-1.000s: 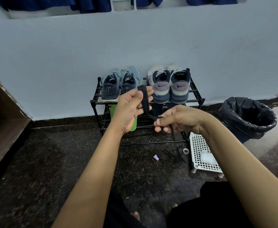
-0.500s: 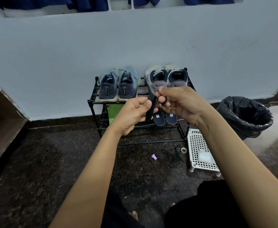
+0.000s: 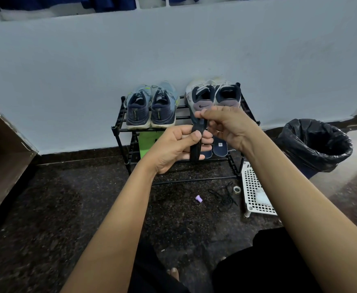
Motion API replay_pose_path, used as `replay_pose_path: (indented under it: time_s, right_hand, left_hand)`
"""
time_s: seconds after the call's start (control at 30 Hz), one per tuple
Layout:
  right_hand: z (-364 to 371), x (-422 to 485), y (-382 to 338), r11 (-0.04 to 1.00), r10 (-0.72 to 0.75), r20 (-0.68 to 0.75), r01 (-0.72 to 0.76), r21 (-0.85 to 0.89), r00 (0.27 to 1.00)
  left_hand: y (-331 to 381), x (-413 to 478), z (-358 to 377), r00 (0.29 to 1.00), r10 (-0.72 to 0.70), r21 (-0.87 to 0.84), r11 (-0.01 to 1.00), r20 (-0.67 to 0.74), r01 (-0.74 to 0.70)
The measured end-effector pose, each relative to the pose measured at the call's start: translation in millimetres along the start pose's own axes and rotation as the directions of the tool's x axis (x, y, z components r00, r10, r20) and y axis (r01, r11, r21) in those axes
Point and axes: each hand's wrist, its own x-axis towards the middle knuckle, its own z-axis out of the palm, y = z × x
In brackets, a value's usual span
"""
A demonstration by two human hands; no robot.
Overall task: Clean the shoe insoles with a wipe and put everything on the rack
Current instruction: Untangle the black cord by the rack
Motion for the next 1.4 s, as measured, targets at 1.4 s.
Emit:
replay_pose_path:
  time_s: [1.4]
  right_hand:
    - [-15.7, 10.4, 55.4, 0.836, -0.266, 0.048, 0.256, -0.485, 0.963]
  left_hand:
    - [-1.5, 20.7, 17.1, 0.967, 0.017, -0.261, 0.962, -0.255, -0.086]
